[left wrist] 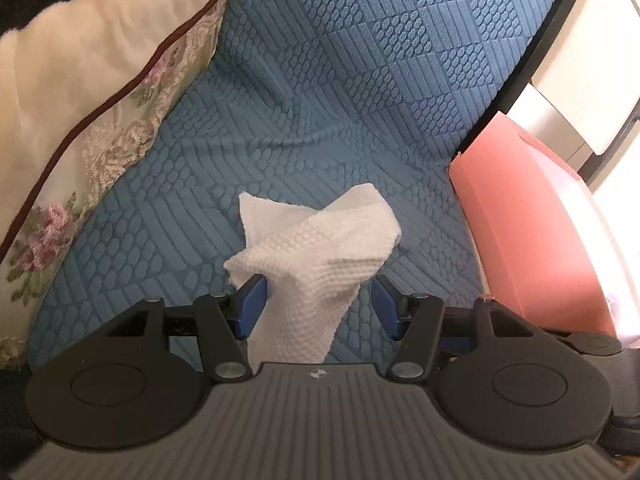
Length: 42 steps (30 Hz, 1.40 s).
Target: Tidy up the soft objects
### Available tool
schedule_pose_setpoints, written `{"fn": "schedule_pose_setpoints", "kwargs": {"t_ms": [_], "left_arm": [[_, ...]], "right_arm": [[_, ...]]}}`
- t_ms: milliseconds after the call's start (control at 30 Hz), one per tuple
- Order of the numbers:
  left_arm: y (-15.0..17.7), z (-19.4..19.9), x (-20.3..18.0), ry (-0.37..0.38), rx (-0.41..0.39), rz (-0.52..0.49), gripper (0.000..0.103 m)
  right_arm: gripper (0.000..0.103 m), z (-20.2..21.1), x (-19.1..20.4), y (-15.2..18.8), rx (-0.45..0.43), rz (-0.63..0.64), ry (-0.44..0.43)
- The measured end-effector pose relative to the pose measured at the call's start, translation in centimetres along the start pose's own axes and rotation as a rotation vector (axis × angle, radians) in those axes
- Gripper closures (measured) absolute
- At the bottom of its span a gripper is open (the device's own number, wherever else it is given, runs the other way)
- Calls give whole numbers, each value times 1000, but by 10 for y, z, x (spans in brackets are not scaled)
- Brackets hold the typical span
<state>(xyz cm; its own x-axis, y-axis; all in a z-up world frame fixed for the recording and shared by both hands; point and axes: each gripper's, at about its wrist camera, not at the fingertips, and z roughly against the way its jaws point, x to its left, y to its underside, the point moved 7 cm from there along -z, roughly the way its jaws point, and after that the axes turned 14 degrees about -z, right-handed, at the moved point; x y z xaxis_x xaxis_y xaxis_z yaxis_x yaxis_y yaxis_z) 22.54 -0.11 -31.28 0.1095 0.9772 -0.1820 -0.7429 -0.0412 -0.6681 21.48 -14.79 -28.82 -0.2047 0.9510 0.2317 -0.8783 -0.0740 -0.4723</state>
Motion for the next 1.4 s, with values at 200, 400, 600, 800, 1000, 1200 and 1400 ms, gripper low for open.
{"fn": "schedule_pose_setpoints", "kwargs": {"t_ms": [200, 400, 600, 800, 1000, 1200, 1400], "left_arm": [[1, -9, 1, -19, 14, -12, 40], [3, -15, 1, -35, 29, -23, 41], [4, -20, -2, -47, 40, -43, 47], [6, -28, -5, -72, 49, -65, 56], [6, -31, 0, -111, 47, -70, 85], [8, -26, 4, -103, 43, -24, 96], [9, -7, 0, -118, 21, 11, 97]], "right_arm": [[69, -8, 0, 2, 11, 34, 35], [83, -6, 4, -2, -12, 53, 49], [83, -2, -8, -13, -52, 6, 78], [83, -8, -17, -13, -32, -27, 89], [83, -12, -21, -12, -16, -56, 81], [84, -9, -18, -15, -25, -53, 57], [84, 0, -20, -16, -49, -66, 60]]}}
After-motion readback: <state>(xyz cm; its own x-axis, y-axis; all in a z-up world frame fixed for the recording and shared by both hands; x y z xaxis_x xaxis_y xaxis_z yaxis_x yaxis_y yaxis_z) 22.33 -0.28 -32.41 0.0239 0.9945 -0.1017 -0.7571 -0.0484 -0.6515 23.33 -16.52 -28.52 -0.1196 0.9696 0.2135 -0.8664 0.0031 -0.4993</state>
